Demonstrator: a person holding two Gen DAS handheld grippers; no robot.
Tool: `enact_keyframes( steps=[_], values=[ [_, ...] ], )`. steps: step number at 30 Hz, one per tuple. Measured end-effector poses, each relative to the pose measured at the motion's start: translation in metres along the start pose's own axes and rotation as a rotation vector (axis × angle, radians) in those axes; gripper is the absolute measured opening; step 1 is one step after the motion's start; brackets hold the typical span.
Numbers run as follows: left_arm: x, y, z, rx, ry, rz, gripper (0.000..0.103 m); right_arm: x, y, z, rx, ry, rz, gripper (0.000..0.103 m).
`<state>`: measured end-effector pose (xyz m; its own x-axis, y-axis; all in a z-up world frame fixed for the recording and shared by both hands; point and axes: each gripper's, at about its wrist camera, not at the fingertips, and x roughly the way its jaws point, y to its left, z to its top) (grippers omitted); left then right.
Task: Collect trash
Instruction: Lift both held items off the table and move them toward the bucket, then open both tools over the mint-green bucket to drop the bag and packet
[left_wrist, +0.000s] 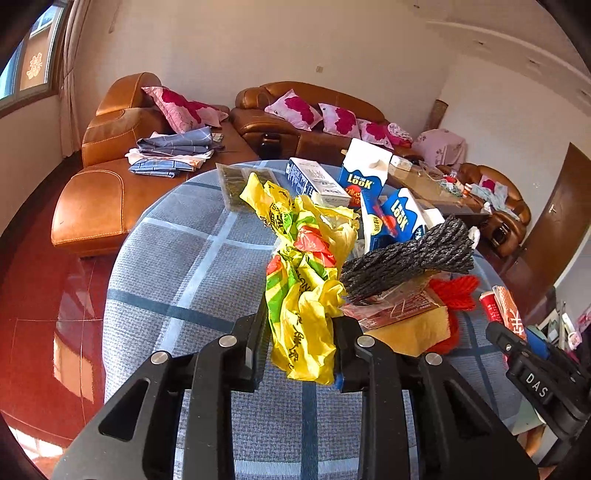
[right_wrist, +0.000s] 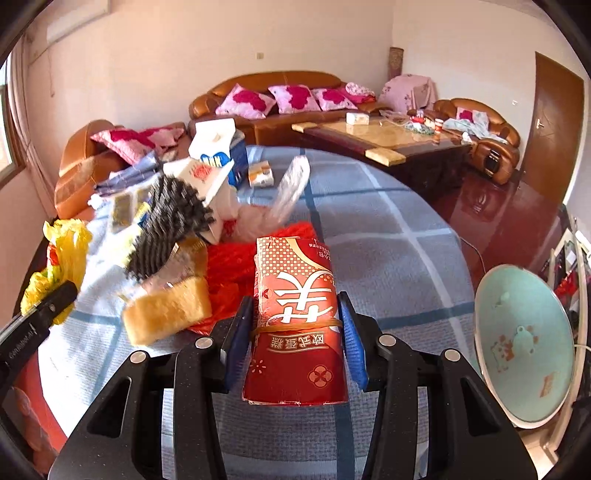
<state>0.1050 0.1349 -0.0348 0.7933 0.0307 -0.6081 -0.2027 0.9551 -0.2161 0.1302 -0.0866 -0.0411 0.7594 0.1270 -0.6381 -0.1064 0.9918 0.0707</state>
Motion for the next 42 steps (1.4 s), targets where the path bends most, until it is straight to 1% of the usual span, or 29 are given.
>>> enact_keyframes(
  steps=[4,12,17,22,29,33,37,42],
  values=[
    [-0.005,0.001,0.001,-0.011,0.007,-0.019,0.026,-0.017,-0.002,0.005,0.008,-0.053,0.015,0.045],
    [-0.014,-0.017,0.003,0.009,0.011,-0.053,0.026,-0.032,-0.021,-0.001,0.038,-0.067,0.05,0.045],
    [-0.025,-0.041,0.001,0.057,-0.005,-0.065,0.026,-0.037,-0.033,-0.004,0.063,-0.076,0.066,0.045],
    [-0.033,-0.072,0.0,0.117,-0.009,-0.083,0.026,-0.049,-0.055,-0.004,0.097,-0.104,0.058,0.045],
    [-0.044,-0.122,-0.007,0.201,-0.02,-0.134,0.026,-0.069,-0.094,-0.007,0.127,-0.14,0.006,0.045],
    [-0.049,-0.152,-0.012,0.242,-0.02,-0.177,0.026,-0.081,-0.12,-0.011,0.145,-0.158,-0.033,0.045],
    [-0.053,-0.182,-0.016,0.279,-0.017,-0.217,0.026,-0.09,-0.153,-0.014,0.182,-0.17,-0.075,0.045],
    [-0.055,-0.218,-0.025,0.32,-0.005,-0.261,0.026,-0.096,-0.197,-0.026,0.251,-0.171,-0.145,0.045]
  ],
)
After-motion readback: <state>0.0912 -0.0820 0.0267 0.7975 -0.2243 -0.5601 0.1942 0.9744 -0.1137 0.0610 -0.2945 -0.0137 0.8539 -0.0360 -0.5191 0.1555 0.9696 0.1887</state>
